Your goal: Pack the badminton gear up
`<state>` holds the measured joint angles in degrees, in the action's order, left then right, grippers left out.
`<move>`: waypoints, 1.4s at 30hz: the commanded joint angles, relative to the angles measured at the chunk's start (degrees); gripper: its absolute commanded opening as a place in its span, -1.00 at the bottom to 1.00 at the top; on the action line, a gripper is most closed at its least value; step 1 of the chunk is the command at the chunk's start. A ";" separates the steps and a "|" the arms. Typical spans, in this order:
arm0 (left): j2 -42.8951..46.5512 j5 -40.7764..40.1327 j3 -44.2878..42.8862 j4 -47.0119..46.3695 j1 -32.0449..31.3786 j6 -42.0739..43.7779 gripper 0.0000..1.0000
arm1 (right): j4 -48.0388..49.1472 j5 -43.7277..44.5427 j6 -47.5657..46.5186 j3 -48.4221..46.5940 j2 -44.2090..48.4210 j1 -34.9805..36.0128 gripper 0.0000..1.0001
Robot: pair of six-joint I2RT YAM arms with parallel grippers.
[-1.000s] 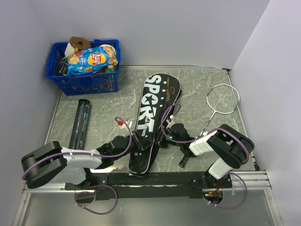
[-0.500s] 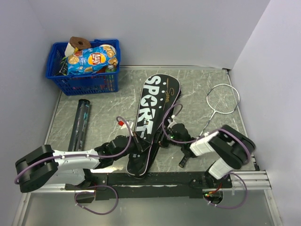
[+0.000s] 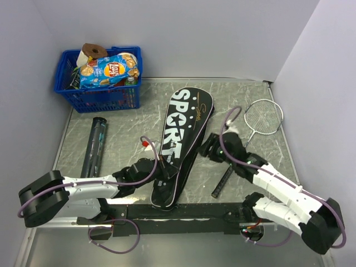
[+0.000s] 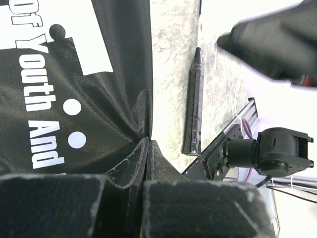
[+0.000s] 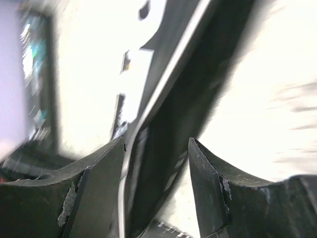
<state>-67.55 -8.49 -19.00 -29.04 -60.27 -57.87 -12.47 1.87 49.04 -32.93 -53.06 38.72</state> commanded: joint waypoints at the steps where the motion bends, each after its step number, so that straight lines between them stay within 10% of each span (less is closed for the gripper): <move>1: 3.38 1.72 -1.82 -2.87 0.68 2.05 -0.98 | -21.09 9.64 -6.14 -6.17 -0.37 -8.29 0.25; 14: 10.95 3.66 -0.42 -1.29 3.67 4.16 -0.98 | -21.38 6.13 -13.97 -14.01 -16.19 -35.97 0.21; 33: 11.30 8.93 2.30 -5.86 6.83 3.81 -0.98 | -18.91 8.15 -15.46 -20.16 -37.72 -42.06 0.13; 42: 11.39 10.07 3.10 -6.56 8.33 3.55 -0.98 | -17.41 7.18 -17.39 -20.86 -40.73 -42.94 -1.00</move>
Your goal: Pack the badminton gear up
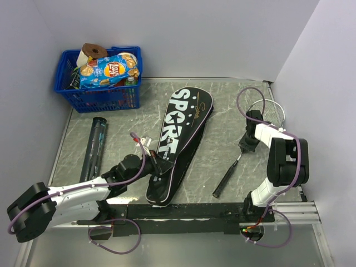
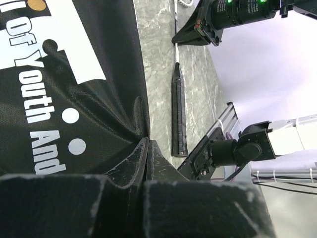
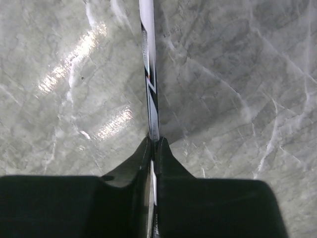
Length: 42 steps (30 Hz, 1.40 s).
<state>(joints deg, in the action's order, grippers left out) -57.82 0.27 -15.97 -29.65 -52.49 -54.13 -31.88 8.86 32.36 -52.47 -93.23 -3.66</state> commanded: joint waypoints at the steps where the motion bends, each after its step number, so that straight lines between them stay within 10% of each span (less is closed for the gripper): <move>1: 1.66 1.40 0.15 -6.03 0.63 -0.19 -0.98 | 2.34 0.62 -0.89 -1.06 0.15 -0.56 -1.00; 12: -0.19 2.72 -2.75 -5.86 2.21 0.34 -0.98 | -4.58 -1.04 -2.65 1.31 18.84 3.39 -1.00; 26: 1.13 -2.19 -12.06 4.59 3.62 4.73 -0.98 | -21.11 -5.09 10.52 8.96 45.31 29.14 -1.00; 42: -5.19 -1.68 -23.23 8.29 6.00 6.32 -0.98 | -23.50 -7.02 16.06 15.11 48.41 44.96 -1.00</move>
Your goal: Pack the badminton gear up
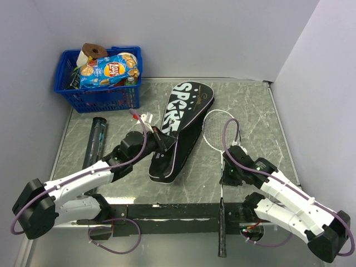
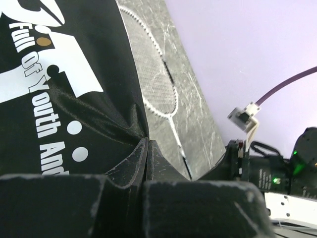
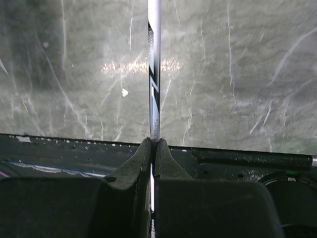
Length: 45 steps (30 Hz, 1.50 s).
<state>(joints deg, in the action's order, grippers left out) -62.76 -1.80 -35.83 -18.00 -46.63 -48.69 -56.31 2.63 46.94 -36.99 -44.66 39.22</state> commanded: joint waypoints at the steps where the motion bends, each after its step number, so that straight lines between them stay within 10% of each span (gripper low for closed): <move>1: -0.43 0.74 -3.28 -3.53 0.14 0.61 -0.98 | 1.38 -0.96 1.58 -0.62 -0.77 2.70 -1.00; 23: 2.03 5.40 7.09 -8.19 -0.04 -0.09 -0.98 | 8.24 3.16 -2.10 -19.51 -25.55 11.05 -1.00; 45: -0.86 8.48 16.23 -16.97 -6.54 -8.26 -0.98 | 38.12 8.52 -3.26 -33.14 -58.33 -2.13 -1.00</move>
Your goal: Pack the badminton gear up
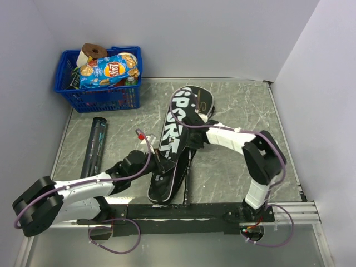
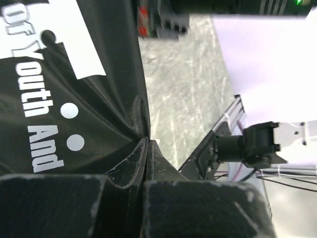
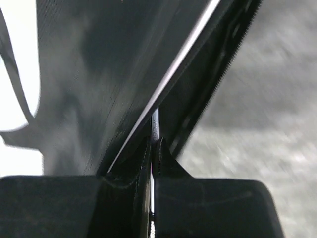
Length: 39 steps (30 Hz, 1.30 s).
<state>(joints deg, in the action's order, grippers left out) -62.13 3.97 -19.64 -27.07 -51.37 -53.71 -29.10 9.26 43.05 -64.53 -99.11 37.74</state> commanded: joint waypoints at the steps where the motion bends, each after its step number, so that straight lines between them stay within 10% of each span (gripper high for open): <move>1: -1.94 2.54 0.21 -8.43 -2.06 -3.76 -0.98 | 11.52 2.34 0.81 -5.78 -4.16 -0.82 -1.00; 5: -4.31 2.54 1.18 -11.07 -2.50 -5.17 -0.98 | 14.42 3.32 0.02 -4.81 -3.81 -2.66 -1.00; 13: -11.52 4.20 -2.33 -12.48 -2.50 -4.03 -0.98 | 15.75 -0.55 -2.44 3.00 4.18 -3.28 0.01; 24: -11.71 -3.78 -12.43 7.84 -2.50 4.04 -0.98 | 10.12 -7.49 -4.20 15.21 20.70 -3.28 0.19; 31: -12.49 -17.58 -23.59 31.26 -2.50 12.40 -0.15 | 11.44 -9.08 -2.71 26.20 29.32 -2.84 0.20; 39: -17.76 -18.64 -25.54 36.21 -3.73 15.57 0.36 | 12.49 -11.63 -2.53 31.57 33.89 -2.76 0.21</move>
<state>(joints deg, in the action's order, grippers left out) -77.56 -11.97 -43.64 3.40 -53.87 -41.19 -18.55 -0.62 39.99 -34.70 -67.57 34.63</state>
